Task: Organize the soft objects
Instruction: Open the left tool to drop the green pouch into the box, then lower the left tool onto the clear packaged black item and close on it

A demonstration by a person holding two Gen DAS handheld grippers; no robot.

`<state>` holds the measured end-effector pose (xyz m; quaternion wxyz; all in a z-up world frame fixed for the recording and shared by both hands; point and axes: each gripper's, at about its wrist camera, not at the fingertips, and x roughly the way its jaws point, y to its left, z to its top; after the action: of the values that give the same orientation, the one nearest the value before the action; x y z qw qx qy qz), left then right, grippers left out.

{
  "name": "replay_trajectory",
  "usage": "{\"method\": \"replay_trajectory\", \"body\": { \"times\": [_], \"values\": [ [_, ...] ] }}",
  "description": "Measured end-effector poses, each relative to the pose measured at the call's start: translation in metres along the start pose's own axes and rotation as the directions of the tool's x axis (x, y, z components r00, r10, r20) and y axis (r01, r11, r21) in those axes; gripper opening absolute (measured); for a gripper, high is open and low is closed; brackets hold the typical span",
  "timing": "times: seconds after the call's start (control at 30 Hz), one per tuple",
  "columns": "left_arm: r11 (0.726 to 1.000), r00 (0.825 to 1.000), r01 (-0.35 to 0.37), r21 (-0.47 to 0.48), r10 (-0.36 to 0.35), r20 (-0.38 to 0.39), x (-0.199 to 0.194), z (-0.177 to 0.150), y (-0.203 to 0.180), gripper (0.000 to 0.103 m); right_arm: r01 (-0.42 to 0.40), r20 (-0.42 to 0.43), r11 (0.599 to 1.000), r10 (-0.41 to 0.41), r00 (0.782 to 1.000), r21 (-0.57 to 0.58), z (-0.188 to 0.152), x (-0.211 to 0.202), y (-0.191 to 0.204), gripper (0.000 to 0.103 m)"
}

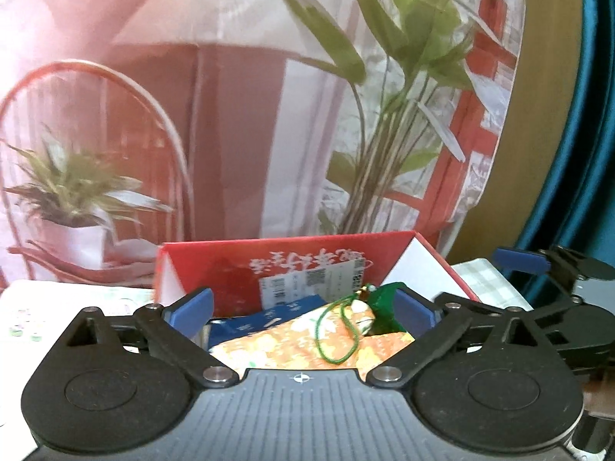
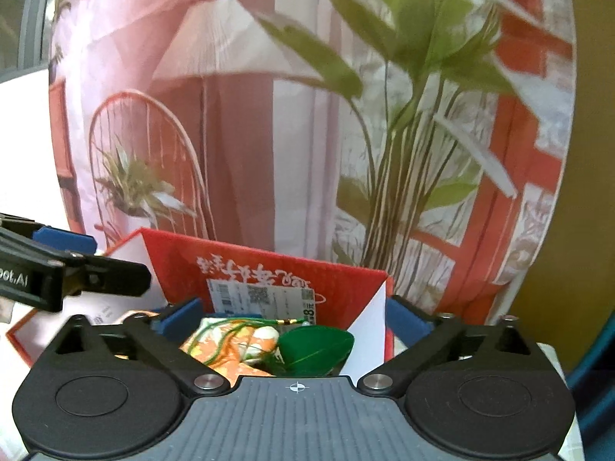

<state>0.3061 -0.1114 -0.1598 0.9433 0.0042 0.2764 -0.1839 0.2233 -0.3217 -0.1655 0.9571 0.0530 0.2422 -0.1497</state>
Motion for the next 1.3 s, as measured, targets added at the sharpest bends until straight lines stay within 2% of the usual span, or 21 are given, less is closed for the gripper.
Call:
{"method": "replay_trajectory", "body": {
  "times": [0.33,0.47,0.57,0.73,0.87,1.03,1.3],
  "values": [
    [0.994,0.994,-0.107,0.017,0.107,0.027,-0.069,-0.018,-0.004,0.103,-0.010,0.090,0.991,-0.002,0.996,0.131,-0.007,-0.068,0.004,0.103],
    [0.991,0.990,-0.134,0.027,0.132,0.047,-0.098,-0.037,-0.005,0.103,0.010,0.111,0.989,-0.027,0.993,0.150,-0.018,-0.092,0.012,0.103],
    [0.984,0.984,-0.175,0.037,0.173,0.046,-0.117,-0.055,-0.007,0.103,-0.019,0.120,0.986,-0.002,0.993,0.167,-0.030,-0.109,0.016,0.103],
    [0.985,0.985,-0.172,0.002,0.172,0.015,-0.140,-0.088,-0.005,0.103,-0.064,0.094,0.977,0.045,0.994,0.204,-0.056,-0.127,0.026,0.103],
    [0.980,0.981,-0.196,0.026,0.196,0.002,-0.153,-0.114,-0.008,0.103,-0.077,0.060,0.976,0.066,0.996,0.202,-0.083,-0.137,0.037,0.103],
    [0.980,0.981,-0.192,0.045,0.193,-0.028,-0.165,-0.142,-0.012,0.103,-0.090,0.020,0.975,0.088,0.996,0.202,-0.117,-0.149,0.049,0.103],
    [0.987,0.977,-0.159,0.016,0.160,-0.140,-0.159,-0.182,-0.012,0.103,-0.061,-0.077,0.986,0.074,0.994,0.154,-0.165,-0.159,0.071,0.102]
  ]
}}
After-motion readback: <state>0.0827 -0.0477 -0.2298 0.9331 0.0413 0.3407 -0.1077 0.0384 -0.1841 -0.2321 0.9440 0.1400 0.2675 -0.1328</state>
